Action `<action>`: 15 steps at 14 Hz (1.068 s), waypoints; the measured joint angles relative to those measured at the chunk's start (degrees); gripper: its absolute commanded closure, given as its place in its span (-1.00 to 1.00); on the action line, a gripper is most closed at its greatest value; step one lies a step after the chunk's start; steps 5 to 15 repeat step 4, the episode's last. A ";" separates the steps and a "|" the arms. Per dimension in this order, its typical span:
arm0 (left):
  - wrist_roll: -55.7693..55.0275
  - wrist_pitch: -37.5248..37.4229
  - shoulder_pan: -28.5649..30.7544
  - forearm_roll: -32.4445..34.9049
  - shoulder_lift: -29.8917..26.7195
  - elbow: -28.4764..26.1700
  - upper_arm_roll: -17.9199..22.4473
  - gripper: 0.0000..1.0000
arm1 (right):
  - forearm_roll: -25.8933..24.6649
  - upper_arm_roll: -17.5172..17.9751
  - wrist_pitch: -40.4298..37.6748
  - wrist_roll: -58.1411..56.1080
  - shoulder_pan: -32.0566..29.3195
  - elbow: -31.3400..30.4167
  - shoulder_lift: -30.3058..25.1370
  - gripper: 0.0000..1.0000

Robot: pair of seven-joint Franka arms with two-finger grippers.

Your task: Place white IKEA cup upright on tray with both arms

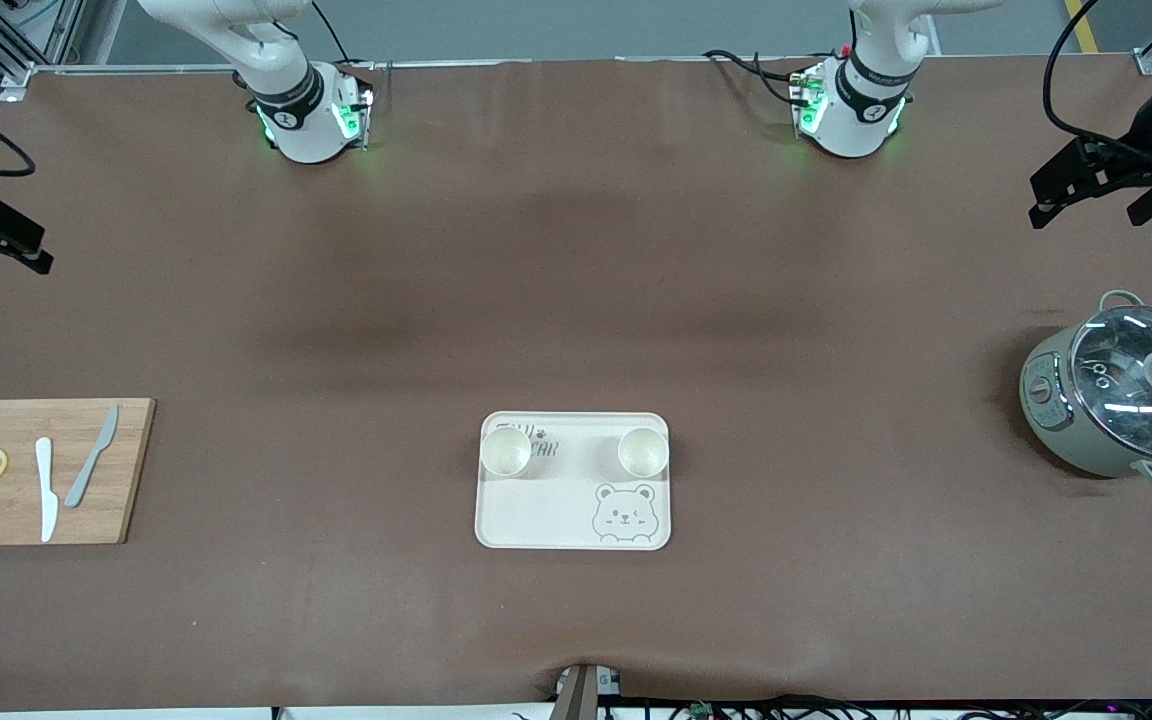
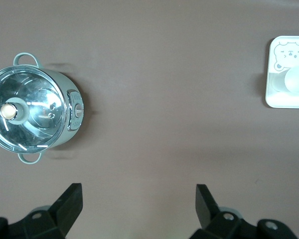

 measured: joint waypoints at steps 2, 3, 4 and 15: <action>-0.53 -0.02 0.00 0.00 0.00 0.00 -0.04 -1.00 | 0.00 0.04 -0.03 -0.01 0.21 -0.01 0.00 -1.00; -0.75 -0.09 0.00 0.00 0.00 0.00 -0.04 -1.00 | 0.00 -0.03 -0.04 -0.01 0.19 -0.01 0.00 -1.00; -0.83 -0.13 0.02 0.00 0.00 0.00 -0.03 -1.00 | 0.00 -0.05 -0.08 -0.01 0.19 -0.01 0.00 -1.00; -0.83 -0.13 0.02 0.00 0.00 0.00 -0.03 -1.00 | 0.00 -0.05 -0.08 -0.01 0.19 -0.01 0.00 -1.00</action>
